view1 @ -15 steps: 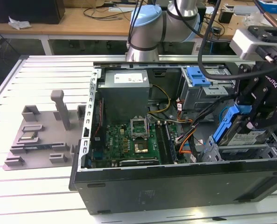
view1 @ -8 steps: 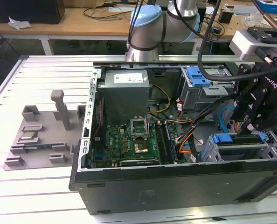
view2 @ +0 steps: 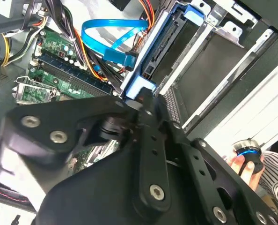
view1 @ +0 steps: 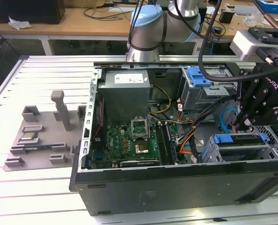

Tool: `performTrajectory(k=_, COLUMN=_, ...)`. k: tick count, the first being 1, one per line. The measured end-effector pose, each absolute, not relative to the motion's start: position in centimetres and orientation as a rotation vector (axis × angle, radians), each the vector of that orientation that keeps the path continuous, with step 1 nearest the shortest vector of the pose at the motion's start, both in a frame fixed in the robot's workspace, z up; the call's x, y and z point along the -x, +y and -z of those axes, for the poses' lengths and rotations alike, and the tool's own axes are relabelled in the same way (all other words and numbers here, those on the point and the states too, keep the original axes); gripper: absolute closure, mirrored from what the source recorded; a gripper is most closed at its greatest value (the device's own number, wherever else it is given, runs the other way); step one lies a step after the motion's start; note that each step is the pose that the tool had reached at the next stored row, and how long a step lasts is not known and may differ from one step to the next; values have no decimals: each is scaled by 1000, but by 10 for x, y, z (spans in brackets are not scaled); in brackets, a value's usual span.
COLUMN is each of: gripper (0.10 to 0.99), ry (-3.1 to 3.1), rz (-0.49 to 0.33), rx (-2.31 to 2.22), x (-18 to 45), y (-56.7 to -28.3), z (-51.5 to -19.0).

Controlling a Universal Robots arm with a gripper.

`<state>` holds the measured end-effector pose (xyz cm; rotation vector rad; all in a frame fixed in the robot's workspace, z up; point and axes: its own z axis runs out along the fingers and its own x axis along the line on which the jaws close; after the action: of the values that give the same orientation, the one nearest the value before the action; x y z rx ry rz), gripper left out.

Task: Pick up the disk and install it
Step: 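Insert the disk into the insertion slot, then insert the first disk wire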

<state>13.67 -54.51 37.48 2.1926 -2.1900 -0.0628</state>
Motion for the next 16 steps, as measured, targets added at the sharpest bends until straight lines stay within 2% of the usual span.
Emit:
performTrajectory(k=1, gripper=969, ry=-2190, rz=63, rx=-2193, x=-137, y=-545, z=-375)
performTrajectory(k=3, gripper=980, ry=-2190, rz=63, rx=-2193, x=-137, y=-545, z=-375)
performTrajectory(k=12, gripper=980, ry=-2190, rz=63, rx=-2193, x=-142, y=-545, z=-374)
performTrajectory(k=16, gripper=980, ry=-2189, rz=61, rx=-2192, x=-160, y=-535, z=-374)
